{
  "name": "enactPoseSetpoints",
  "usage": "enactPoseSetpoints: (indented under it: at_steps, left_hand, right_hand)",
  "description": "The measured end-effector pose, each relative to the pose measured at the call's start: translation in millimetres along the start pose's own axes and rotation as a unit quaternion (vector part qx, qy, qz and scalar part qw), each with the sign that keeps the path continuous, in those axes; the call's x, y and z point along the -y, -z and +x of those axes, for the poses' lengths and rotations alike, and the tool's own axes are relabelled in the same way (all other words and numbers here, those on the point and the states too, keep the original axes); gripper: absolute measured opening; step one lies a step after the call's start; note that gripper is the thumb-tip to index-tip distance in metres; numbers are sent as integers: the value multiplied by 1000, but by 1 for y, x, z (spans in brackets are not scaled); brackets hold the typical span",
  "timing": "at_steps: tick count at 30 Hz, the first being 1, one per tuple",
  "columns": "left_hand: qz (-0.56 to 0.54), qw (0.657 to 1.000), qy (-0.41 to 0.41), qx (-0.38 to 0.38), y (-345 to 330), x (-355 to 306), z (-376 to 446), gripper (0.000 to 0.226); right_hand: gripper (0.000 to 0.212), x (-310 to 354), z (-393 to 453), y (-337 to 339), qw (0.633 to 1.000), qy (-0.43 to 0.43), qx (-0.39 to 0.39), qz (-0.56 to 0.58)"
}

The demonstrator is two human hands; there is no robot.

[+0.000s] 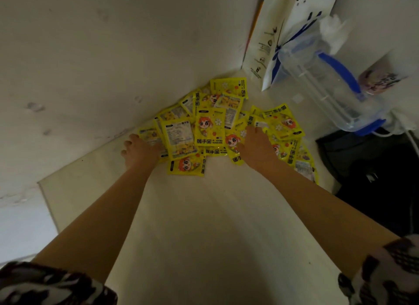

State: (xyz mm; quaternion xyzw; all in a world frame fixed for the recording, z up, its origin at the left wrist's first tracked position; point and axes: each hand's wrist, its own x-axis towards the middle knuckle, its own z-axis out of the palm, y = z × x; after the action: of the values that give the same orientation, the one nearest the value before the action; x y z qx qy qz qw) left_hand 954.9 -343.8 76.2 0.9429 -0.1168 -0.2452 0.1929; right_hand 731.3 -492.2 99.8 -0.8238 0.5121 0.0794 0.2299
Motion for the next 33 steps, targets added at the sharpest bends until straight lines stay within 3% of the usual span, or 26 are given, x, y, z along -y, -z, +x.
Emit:
enactPoseSetpoints:
  at_steps: [6, 9, 17, 23, 25, 26, 29, 33]
  left_hand:
    - [30, 999, 42, -8, -6, -3, 5, 86]
    - [15, 999, 47, -9, -4, 0, 4, 84]
    - [-14, 998, 60, 3, 3, 17, -4, 81]
    - [-82, 995, 59, 24, 14, 33, -9, 37]
    - [-110, 993, 47, 19, 18, 36, -14, 32]
    - [-125, 991, 39, 15, 19, 37, -17, 31]
    - [-156, 988, 22, -8, 24, 36, -22, 26]
    - [-250, 968, 16, 4, 26, 21, -25, 29]
  right_hand:
    - [65, 3, 17, -14, 998, -32, -33, -42]
    - [71, 5, 18, -22, 995, -35, -62, -71]
    - [81, 5, 10, -28, 995, -58, -77, 37]
    - [79, -5, 4, -30, 991, -84, -64, 83]
    - [78, -7, 1, -28, 987, -104, -47, 110]
    - [73, -8, -1, -26, 984, -116, -32, 133]
    - [33, -11, -9, -20, 977, -116, 10, 181]
    - [21, -1, -15, -6, 957, -89, 12, 277]
